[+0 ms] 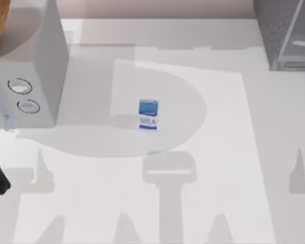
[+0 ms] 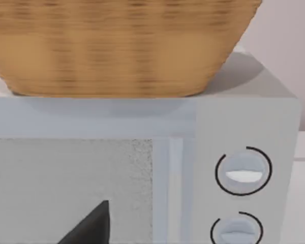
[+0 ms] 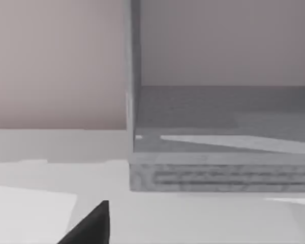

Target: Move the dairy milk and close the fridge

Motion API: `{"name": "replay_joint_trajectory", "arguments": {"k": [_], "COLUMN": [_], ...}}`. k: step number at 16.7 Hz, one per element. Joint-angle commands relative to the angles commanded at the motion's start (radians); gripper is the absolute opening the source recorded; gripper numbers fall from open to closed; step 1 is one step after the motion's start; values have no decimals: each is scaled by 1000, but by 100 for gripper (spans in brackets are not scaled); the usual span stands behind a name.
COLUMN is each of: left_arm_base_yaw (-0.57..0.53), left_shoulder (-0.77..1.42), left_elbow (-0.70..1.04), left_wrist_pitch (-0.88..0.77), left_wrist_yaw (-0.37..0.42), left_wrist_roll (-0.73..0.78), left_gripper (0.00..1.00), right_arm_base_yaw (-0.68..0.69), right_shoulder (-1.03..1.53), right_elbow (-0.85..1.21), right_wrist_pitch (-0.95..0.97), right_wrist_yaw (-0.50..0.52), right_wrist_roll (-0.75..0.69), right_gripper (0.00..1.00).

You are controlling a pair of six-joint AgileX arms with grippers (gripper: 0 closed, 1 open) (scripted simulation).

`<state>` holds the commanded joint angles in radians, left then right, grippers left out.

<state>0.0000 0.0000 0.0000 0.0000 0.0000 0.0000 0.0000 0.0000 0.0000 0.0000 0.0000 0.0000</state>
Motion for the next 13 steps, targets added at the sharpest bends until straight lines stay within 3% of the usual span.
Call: {"name": "replay_joint_trajectory", "arguments": {"k": [4, 7, 13], "left_arm_base_yaw": [0, 0, 0], "left_shoulder": [0, 0, 0], "left_elbow": [0, 0, 0], "left_wrist_pitch": [0, 0, 0], "left_wrist_yaw": [0, 0, 0], "left_wrist_roll": [0, 0, 0], "left_gripper": [100, 100, 100], "right_arm_base_yaw": [15, 113, 560], "right_shoulder": [22, 122, 452], "right_elbow": [13, 24, 8], "right_wrist_pitch": [32, 142, 420], "right_wrist_yaw": [33, 154, 528], "right_wrist_roll": [-9, -10, 7], "right_gripper": [100, 100, 100]}}
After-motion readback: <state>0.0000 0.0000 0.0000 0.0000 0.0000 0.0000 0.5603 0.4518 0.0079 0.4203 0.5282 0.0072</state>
